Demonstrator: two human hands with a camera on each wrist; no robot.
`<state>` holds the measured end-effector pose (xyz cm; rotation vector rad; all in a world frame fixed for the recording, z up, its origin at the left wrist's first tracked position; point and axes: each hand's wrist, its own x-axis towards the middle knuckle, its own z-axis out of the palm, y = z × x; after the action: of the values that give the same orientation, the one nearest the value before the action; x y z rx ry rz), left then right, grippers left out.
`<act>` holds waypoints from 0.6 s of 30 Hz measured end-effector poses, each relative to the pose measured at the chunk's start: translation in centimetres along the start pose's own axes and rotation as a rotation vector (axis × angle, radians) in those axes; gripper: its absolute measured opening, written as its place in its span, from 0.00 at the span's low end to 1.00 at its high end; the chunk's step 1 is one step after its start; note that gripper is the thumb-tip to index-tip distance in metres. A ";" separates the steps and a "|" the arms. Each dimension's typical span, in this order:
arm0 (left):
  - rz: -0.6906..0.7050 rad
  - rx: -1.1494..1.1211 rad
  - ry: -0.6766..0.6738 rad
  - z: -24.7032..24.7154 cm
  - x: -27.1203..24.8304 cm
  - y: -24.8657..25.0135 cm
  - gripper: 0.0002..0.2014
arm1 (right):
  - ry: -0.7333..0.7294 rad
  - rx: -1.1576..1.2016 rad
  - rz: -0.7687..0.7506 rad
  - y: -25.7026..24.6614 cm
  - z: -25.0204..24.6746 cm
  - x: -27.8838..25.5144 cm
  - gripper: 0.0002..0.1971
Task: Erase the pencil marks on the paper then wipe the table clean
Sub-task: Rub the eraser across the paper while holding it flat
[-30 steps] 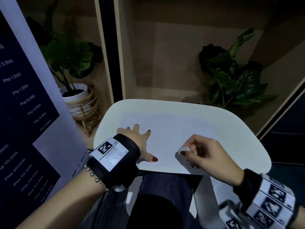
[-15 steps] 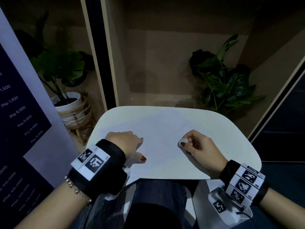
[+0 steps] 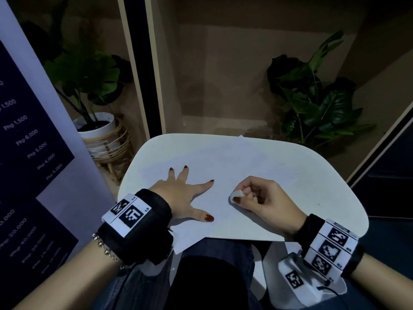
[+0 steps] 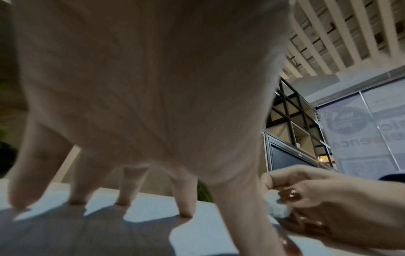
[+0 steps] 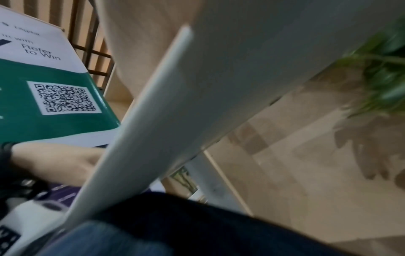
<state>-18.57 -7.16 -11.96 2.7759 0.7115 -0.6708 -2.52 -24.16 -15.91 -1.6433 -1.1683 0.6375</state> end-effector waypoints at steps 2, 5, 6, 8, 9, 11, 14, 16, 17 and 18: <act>0.000 0.004 -0.003 0.3 0.1 0.3 0.45 | 0.000 0.002 0.005 -0.2 0.4 0.2 0.02; -0.006 0.012 0.004 0.2 0.1 0.5 0.45 | 0.034 -0.022 0.012 -0.1 0.8 0.6 0.02; -0.008 0.012 0.005 0.2 0.1 0.5 0.45 | 0.046 -0.023 0.008 -0.1 1.0 0.7 0.02; -0.012 0.010 0.003 0.1 0.1 0.5 0.45 | 0.003 -0.014 0.006 -0.1 1.2 0.6 0.03; -0.013 0.008 0.001 0.1 0.2 0.5 0.45 | -0.052 -0.011 0.014 -0.1 1.2 0.3 0.04; -0.014 0.008 -0.002 0.0 0.2 0.5 0.45 | -0.141 -0.005 0.031 -0.2 1.0 0.1 0.04; -0.019 0.017 -0.015 0.0 0.1 0.6 0.46 | -0.050 0.007 0.020 0.0 1.1 0.3 0.03; -0.021 0.029 -0.015 0.0 0.1 0.6 0.46 | 0.049 0.041 0.027 0.4 1.4 0.6 0.04; -0.020 0.035 -0.014 0.0 0.1 0.6 0.46 | 0.061 0.044 0.028 0.4 1.5 0.7 0.04; -0.019 0.039 -0.013 0.0 0.2 0.6 0.46 | 0.039 0.040 0.031 0.5 1.5 0.7 0.04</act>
<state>-18.15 -7.64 -11.99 2.8012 0.7311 -0.7132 -3.27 -22.98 -16.85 -1.6360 -1.0973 0.6425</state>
